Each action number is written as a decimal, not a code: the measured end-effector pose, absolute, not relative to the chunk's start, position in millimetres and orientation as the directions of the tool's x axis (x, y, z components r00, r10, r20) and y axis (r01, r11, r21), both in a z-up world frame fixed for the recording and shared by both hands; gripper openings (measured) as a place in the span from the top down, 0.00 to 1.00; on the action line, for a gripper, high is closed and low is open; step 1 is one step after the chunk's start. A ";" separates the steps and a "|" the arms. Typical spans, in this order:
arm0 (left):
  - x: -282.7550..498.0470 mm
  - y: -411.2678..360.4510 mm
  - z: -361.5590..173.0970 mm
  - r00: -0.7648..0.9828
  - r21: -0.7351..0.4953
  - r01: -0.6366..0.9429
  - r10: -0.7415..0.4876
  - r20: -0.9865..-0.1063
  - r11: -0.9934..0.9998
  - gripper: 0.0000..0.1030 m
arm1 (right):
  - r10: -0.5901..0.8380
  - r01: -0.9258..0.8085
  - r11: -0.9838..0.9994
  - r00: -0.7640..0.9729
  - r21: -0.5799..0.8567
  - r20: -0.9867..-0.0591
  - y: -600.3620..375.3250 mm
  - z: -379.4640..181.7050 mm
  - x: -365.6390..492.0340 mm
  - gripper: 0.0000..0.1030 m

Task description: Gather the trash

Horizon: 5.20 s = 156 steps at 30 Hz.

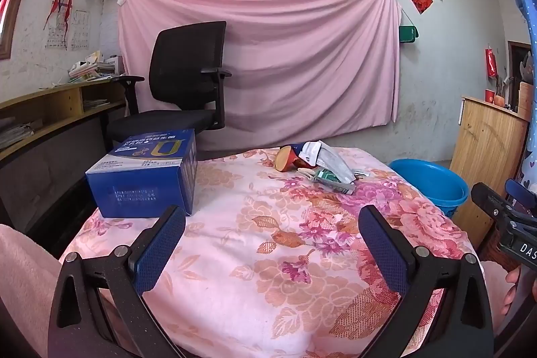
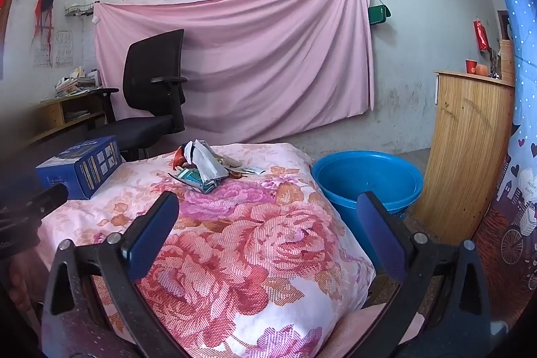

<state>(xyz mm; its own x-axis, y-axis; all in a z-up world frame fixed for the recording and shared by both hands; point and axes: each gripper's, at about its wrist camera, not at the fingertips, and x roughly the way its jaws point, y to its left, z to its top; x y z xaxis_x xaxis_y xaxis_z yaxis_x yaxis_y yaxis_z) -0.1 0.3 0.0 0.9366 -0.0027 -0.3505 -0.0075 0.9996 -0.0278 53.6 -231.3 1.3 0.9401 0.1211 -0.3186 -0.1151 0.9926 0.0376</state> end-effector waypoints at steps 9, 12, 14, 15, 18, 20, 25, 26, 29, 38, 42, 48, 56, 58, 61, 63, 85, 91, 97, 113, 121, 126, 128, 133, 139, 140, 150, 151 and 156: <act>-0.2 0.1 0.0 0.936 -0.026 -0.007 -0.002 -0.352 1.000 0.02 | 0.121 -0.115 0.993 0.938 0.039 -0.325 -231.4 1.1 54.1 0.00; -0.1 0.0 0.0 0.936 -0.026 -0.007 -0.002 -0.351 1.000 0.02 | 0.121 -0.115 0.993 0.938 0.039 -0.325 -231.3 1.3 53.5 0.00; -0.1 0.1 0.0 0.936 -0.026 -0.008 -0.002 -0.351 1.000 0.02 | 0.121 -0.115 0.993 0.938 0.039 -0.325 -231.2 1.4 53.1 0.00; -0.1 0.2 0.0 0.936 -0.026 -0.008 -0.001 -0.352 1.000 0.02 | 0.121 -0.115 0.993 0.938 0.039 -0.325 -231.1 1.5 52.7 0.00; -0.2 0.1 0.0 0.936 -0.026 -0.008 -0.002 -0.352 1.000 0.02 | 0.121 -0.115 0.993 0.938 0.039 -0.326 -231.2 1.4 53.0 0.00; -0.2 0.1 0.0 0.936 -0.026 -0.008 -0.002 -0.351 1.000 0.02 | 0.121 -0.115 0.993 0.938 0.039 -0.326 -231.2 1.3 53.0 0.00; -0.2 0.1 -0.1 0.936 -0.025 -0.008 -0.002 -0.352 1.000 0.02 | 0.121 -0.115 0.993 0.937 0.039 -0.326 -231.2 1.3 53.0 0.00; -0.3 0.1 0.0 0.936 -0.025 -0.007 -0.002 -0.352 1.000 0.02 | 0.122 -0.115 0.993 0.937 0.040 -0.326 -231.7 1.4 53.6 0.00; -0.3 0.1 -0.1 0.936 -0.024 -0.007 -0.002 -0.351 1.000 0.02 | 0.121 -0.114 0.993 0.937 0.040 -0.327 -232.8 1.9 54.7 0.00; 2.7 -0.1 -2.6 0.936 -0.022 -0.007 -0.001 -0.352 1.000 0.02 | 0.121 -0.113 0.993 0.938 0.043 -0.326 -229.6 0.8 53.7 0.00; 2.7 -0.1 -2.5 0.936 -0.021 -0.007 -0.001 -0.352 1.000 0.02 | 0.121 -0.112 0.993 0.938 0.045 -0.326 -230.8 0.9 53.2 0.00; 3.4 0.0 -3.1 0.935 -0.022 -0.007 -0.001 -0.353 1.000 0.02 | 0.121 -0.112 0.993 0.937 0.046 -0.327 -230.6 1.4 52.2 0.00; 3.5 1.4 -3.3 0.935 -0.020 -0.008 0.000 -0.354 1.000 0.02 | 0.121 -0.113 0.993 0.937 0.046 -0.329 -232.1 -1.1 53.6 0.00; 3.4 1.4 -3.2 0.935 -0.020 -0.007 0.000 -0.354 1.000 0.02 | 0.122 -0.113 0.993 0.937 0.046 -0.329 -231.7 -1.4 53.4 0.00; 3.5 1.5 -3.3 0.935 -0.020 -0.007 -0.001 -0.354 1.000 0.02 | 0.121 -0.112 0.993 0.936 0.046 -0.329 -231.7 -1.5 53.6 0.00; 4.0 1.8 -3.8 0.935 -0.019 -0.008 0.000 -0.354 1.000 0.02 | 0.121 -0.112 0.993 0.937 0.046 -0.329 -231.8 -1.3 53.6 0.00; 4.7 1.3 -4.6 0.935 -0.020 -0.008 0.000 -0.355 1.000 0.02 | 0.122 -0.112 0.993 0.935 0.048 -0.332 -232.1 -1.1 54.2 0.00; 7.5 2.5 -7.6 0.933 -0.021 -0.008 0.000 -0.359 1.000 0.02 | 0.120 -0.110 0.993 0.934 0.047 -0.335 -231.3 -1.2 54.9 0.00; 4.8 -0.4 -9.0 0.932 -0.025 -0.010 0.000 -0.361 1.000 0.02 | 0.122 -0.111 0.993 0.935 0.050 -0.334 -229.9 -5.3 53.6 0.00; 19.1 2.4 15.7 0.937 -0.033 -0.005 -0.007 -0.348 0.999 0.02 | 0.179 -0.167 0.984 0.936 0.067 -0.304 -239.3 20.0 70.3 0.00; 74.8 3.4 45.0 0.946 -0.043 -0.031 0.015 -0.323 0.999 0.02 | 0.117 -0.123 0.992 0.976 -0.023 -0.183 -241.4 56.1 125.8 0.00; 120.6 -1.1 54.9 0.954 -0.009 -0.021 0.017 -0.299 1.000 0.02 | 0.160 -0.166 0.986 0.977 -0.032 -0.138 -240.9 75.9 167.0 0.00; 138.0 0.6 54.1 0.951 0.000 -0.012 0.012 -0.309 1.000 0.02 | 0.175 -0.182 0.983 0.974 -0.036 -0.146 -239.1 78.4 185.6 0.00; 174.9 7.4 41.7 0.931 -0.008 0.018 -0.020 -0.366 1.000 0.02 | 0.204 -0.216 0.976 0.951 -0.027 -0.234 -229.6 64.8 233.1 0.00; 194.1 19.5 13.6 0.896 -0.066 0.001 -0.031 -0.443 0.998 0.02 | 0.184 -0.206 0.978 0.921 -0.027 -0.344 -227.7 25.4 255.9 0.00; 197.2 21.1 8.1 0.883 -0.083 -0.002 -0.038 -0.468 0.997 0.03 | 0.193 -0.214 0.977 0.911 -0.017 -0.364 -229.4 20.1 257.5 0.00; 207.0 1.9 -11.8 0.766 -0.187 0.118 -0.209 -0.608 0.975 0.23 | 0.325 -0.334 0.939 0.772 0.086 -0.546 -230.2 -4.1 282.3 0.09; 208.4 -2.7 -14.2 0.748 -0.191 0.134 -0.226 -0.624 0.972 0.30 | 0.328 -0.341 0.936 0.760 0.085 -0.561 -228.8 -5.9 283.6 0.12; 214.5 -22.0 -26.2 0.669 -0.201 0.206 -0.288 -0.685 0.958 0.49 | 0.363 -0.402 0.912 0.694 0.083 -0.622 -215.1 -13.4 289.9 0.25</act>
